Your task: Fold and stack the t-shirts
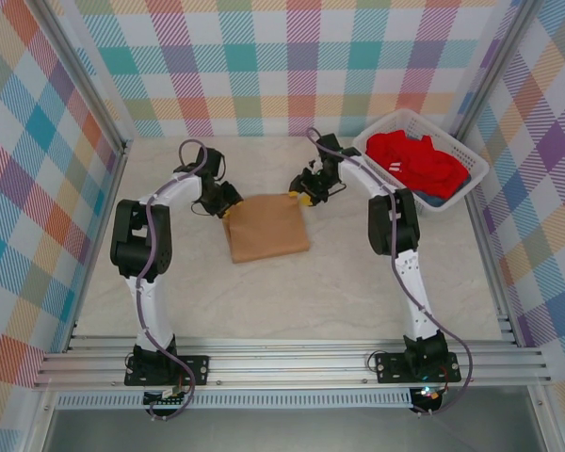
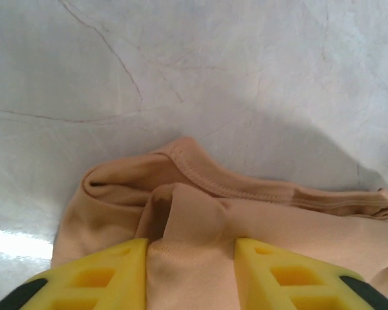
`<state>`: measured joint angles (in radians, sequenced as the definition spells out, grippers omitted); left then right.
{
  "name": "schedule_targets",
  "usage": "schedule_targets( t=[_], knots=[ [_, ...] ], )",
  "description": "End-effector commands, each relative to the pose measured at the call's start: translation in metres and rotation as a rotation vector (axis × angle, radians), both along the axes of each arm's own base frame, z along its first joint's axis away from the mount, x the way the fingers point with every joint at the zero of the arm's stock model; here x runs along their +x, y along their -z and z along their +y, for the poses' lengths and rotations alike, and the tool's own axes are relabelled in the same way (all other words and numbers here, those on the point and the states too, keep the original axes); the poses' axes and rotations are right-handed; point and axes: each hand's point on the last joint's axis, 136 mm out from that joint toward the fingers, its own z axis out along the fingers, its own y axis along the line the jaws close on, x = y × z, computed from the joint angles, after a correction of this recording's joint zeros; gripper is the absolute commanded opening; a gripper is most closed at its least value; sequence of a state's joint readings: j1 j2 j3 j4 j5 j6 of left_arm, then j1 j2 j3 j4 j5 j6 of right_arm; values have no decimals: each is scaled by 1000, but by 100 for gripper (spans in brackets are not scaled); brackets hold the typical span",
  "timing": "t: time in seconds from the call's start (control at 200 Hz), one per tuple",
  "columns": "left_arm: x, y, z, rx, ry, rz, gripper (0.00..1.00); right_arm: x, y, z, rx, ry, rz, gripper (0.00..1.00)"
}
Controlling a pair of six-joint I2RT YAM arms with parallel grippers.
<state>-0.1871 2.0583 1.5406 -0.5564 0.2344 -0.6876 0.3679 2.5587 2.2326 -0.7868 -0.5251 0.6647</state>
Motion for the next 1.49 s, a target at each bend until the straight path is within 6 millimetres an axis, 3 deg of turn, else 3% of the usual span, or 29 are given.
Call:
schedule_targets(
  t=[0.0,0.285,0.37,0.575,0.8,0.885,0.97,1.165,1.215,1.34,1.43,1.49],
  knots=[
    [7,4,1,-2,21,-27,31,2,-12,13,63,-30,-10,36],
    [8,-9,0,-5,36,-68,0,8,-26,19,91,-16,-54,10],
    [6,-22,1,3,34,-93,0,9,-37,23,105,-17,-73,0],
    [-15,-68,17,31,-43,-163,0,8,-63,27,104,-25,-130,0],
    [-45,-87,24,18,-84,-164,0,7,-79,33,121,-31,-154,0],
    [-56,-81,28,30,-91,-131,0,5,-78,39,135,-41,-139,0],
    [-62,-63,32,50,-88,-85,0,2,-67,45,132,-50,-112,0],
    [-52,-25,56,106,-118,-18,0,4,-35,54,138,-50,-51,0],
    [-45,-19,58,107,-114,-14,0,5,-30,54,133,-52,-47,7],
    [-26,-16,66,153,-103,-6,17,10,-32,52,116,-48,-64,29],
    [-23,-27,73,192,-133,-11,22,12,-44,47,96,-47,-99,38],
    [-28,-37,80,233,-163,4,35,13,-53,40,70,-41,-122,42]
  ],
)
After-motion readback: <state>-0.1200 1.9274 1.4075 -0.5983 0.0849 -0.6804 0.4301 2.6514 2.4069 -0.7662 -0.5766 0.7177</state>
